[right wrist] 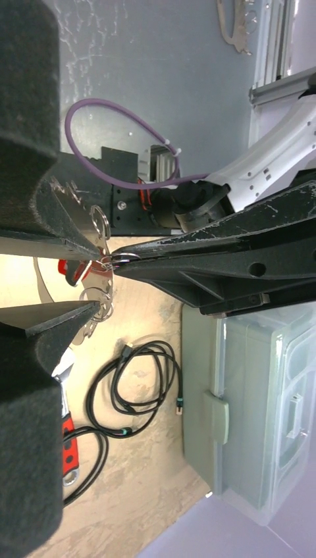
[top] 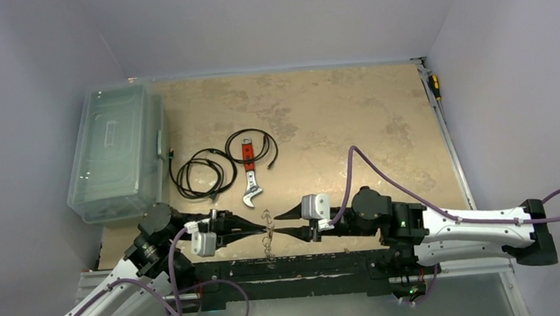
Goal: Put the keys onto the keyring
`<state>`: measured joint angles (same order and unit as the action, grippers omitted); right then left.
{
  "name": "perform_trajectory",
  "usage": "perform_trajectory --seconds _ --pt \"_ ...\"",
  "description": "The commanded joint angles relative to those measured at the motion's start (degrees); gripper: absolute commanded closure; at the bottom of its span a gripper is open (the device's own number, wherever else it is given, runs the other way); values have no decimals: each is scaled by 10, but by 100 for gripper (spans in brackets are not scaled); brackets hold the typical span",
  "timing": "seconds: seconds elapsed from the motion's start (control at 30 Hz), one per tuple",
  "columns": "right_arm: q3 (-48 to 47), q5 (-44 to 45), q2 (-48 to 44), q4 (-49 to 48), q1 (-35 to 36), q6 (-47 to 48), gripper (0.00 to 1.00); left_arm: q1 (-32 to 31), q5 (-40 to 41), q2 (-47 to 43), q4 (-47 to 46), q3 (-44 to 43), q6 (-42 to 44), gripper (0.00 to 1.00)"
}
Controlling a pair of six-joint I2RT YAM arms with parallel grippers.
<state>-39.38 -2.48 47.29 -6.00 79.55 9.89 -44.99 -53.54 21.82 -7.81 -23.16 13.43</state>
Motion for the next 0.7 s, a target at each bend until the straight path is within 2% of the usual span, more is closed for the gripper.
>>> perform_trajectory --seconds 0.0,0.67 --pt "4 -8 4 -52 1 -4 67 3 1 -5 -40 -18 -14 100" --pt "-2 -24 6 -54 1 -21 65 5 18 -10 -32 -19 -8 100"
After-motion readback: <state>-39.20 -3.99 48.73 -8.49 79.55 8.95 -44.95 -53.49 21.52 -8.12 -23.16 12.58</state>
